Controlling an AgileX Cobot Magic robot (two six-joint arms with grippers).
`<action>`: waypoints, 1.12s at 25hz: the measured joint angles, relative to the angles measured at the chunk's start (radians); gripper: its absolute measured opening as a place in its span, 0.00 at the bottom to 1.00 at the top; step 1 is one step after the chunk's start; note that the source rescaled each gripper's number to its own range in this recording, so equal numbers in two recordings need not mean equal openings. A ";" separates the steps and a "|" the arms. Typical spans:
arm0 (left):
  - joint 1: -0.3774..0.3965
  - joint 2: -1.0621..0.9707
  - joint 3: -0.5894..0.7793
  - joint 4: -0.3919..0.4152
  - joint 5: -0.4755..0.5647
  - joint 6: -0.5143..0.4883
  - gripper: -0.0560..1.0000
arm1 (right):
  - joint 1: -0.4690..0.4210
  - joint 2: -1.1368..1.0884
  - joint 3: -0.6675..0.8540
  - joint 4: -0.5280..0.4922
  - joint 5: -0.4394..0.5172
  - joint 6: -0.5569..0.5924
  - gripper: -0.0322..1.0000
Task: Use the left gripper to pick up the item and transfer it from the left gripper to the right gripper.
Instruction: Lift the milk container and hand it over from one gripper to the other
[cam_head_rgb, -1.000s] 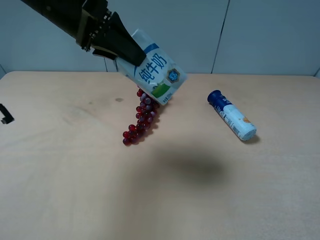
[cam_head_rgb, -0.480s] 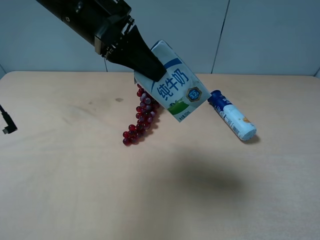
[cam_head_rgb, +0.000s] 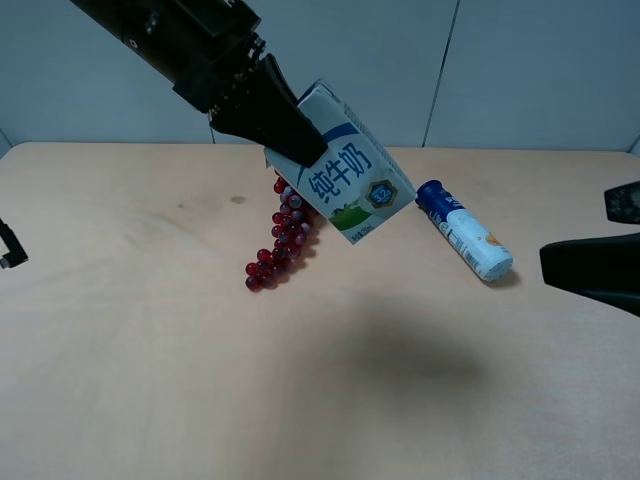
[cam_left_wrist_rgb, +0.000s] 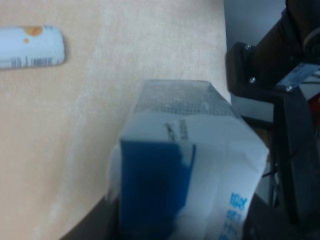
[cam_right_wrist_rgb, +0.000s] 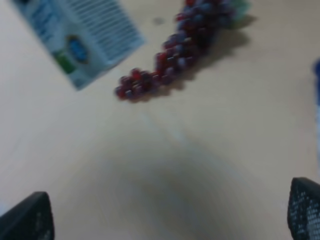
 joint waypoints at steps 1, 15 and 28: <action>0.000 0.000 0.000 0.000 0.000 0.030 0.05 | 0.028 0.024 -0.018 0.000 -0.008 -0.018 1.00; 0.000 0.000 0.000 0.000 0.000 0.301 0.05 | 0.166 0.438 -0.258 0.041 -0.076 -0.232 1.00; 0.000 0.000 0.000 -0.007 -0.008 0.338 0.05 | 0.166 0.568 -0.266 0.277 -0.118 -0.468 1.00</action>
